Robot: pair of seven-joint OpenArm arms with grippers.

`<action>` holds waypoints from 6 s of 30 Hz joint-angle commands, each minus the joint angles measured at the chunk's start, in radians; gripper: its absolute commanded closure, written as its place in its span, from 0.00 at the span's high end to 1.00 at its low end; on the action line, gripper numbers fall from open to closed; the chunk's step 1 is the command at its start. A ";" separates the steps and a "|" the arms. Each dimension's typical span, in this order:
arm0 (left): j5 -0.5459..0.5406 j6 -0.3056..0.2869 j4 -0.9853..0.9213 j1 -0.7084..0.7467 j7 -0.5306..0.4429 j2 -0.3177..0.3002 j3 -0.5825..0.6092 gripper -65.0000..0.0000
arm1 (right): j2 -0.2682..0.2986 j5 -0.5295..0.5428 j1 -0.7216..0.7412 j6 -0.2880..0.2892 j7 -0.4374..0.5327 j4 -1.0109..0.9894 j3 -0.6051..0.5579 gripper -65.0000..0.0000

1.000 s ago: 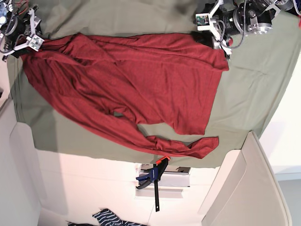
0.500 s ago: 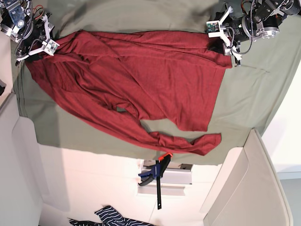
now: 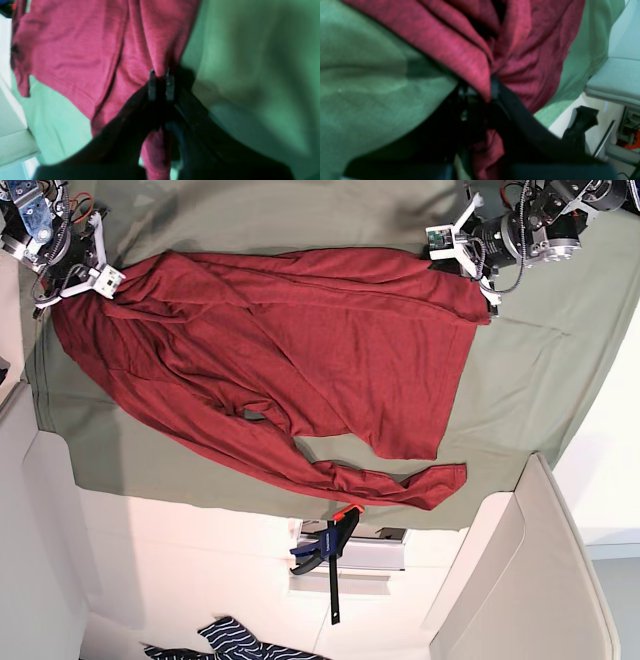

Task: Fold the T-shirt properly
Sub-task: 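Pull the held shirt edge toward the robot to flatten the body, then release the shirt and raise both grippers, then move both grippers outward to the shirt's side edges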

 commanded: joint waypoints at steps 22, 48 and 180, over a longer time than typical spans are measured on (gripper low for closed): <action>-0.103 -0.069 0.222 0.103 0.151 -0.304 -0.011 0.00 | 0.180 0.039 -0.213 -0.034 -0.202 0.327 0.012 0.00; 0.003 0.065 0.348 0.434 0.333 -0.383 -0.012 0.00 | 0.313 0.050 -0.475 -0.029 -0.309 0.565 0.018 0.00; -0.620 0.039 -0.028 0.024 0.253 -0.060 -0.549 0.58 | -0.272 0.791 0.244 0.066 -0.432 -0.406 0.484 0.54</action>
